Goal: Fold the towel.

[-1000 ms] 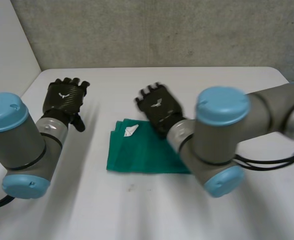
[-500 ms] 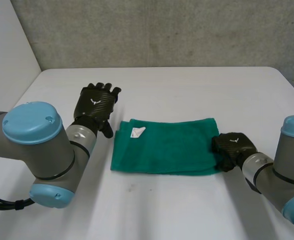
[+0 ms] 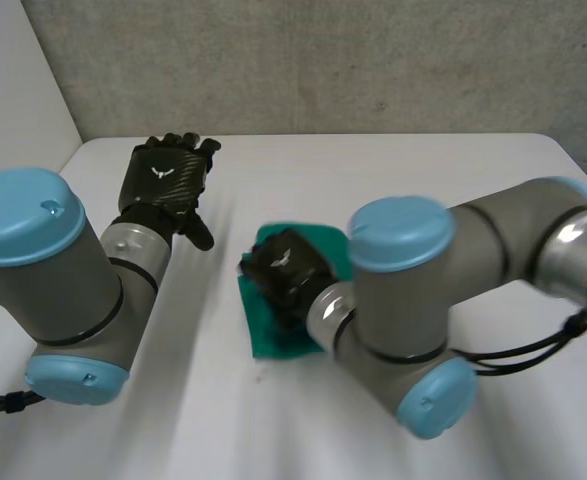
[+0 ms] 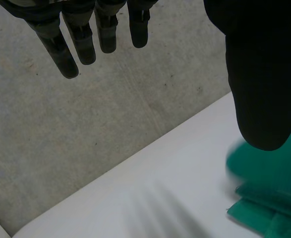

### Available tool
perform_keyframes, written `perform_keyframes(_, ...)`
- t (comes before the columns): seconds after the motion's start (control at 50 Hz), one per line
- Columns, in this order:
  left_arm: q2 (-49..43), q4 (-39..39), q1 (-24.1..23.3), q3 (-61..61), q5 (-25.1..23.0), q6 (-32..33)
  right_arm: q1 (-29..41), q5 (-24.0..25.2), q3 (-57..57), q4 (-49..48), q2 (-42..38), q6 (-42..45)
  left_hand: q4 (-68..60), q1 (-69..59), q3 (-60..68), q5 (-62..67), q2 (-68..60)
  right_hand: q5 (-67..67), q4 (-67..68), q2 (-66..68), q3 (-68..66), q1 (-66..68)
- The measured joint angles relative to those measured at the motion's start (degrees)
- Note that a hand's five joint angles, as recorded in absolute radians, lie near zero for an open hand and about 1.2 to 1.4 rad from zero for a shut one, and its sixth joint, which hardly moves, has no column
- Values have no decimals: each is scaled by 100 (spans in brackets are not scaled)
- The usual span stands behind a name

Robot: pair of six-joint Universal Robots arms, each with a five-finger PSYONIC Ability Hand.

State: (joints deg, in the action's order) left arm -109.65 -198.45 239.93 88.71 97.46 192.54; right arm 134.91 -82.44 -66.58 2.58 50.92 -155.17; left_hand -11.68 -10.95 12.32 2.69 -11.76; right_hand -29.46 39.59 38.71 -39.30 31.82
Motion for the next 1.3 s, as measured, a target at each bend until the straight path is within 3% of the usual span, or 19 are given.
perform_keyframes(0.04,30,106,-5,-44,19,-94,124,59,165,161,-177,42,0,0,0,0,0,0,0,0,0,0)
perform_keyframes(0.06,42,182,-12,-81,37,-157,193,87,268,268,-297,52,0,0,0,3,0,2130,-2150,-2056,2128,-1612)
perform_keyframes(0.1,45,343,-31,-184,81,-292,175,42,295,290,-317,-79,0,0,0,0,0,2532,-2591,-2532,2661,-1971)
perform_keyframes(0.28,-206,887,-194,-730,181,-884,-512,-304,-208,6,302,-1266,0,0,0,0,0,2565,-2611,-2575,2707,-1988)
perform_keyframes(0.42,-1061,1202,-723,-1284,181,-1316,-1021,-125,-607,-36,458,-1971,0,0,0,0,0,2565,-2611,-2575,2707,-1988)
perform_keyframes(0.6,-2076,1319,-953,-1449,225,-1320,-1251,-69,-611,1,-2,-1943,0,0,0,0,0,2565,-2611,-2575,2707,-1988)
perform_keyframes(0.78,-2346,1580,-896,-1387,402,-1254,-1416,-77,-534,155,-133,-1786,0,0,0,0,0,2591,-2612,-2575,2707,-1988)
perform_keyframes(0.94,-1316,1760,-835,-1281,437,-1265,-1531,-153,-536,263,397,-1719,0,0,0,-1,0,2596,-2612,-2575,2707,-1988)
perform_keyframes(1.04,-432,1846,-676,-1278,421,-1269,-1719,-493,-572,244,1187,-1743,0,0,0,-1,0,2597,-2612,-2575,2707,-1988)
perform_keyframes(1.18,580,2320,-69,-1506,341,-1267,-2026,-1079,-541,224,2138,-1699,0,0,0,-1,0,2597,-2611,-2575,2707,-1988)
perform_keyframes(1.2,885,2754,267,-1737,223,-1266,-2200,-1285,-502,221,2545,-1584,0,0,0,-1,0,2597,-2611,-2575,2708,-1988)
perform_keyframes(1.3,1131,3612,837,-2092,-174,-1274,-2410,-1403,-442,258,2896,-1268,0,0,0,-1,0,2597,-2612,-2575,2708,-1988)
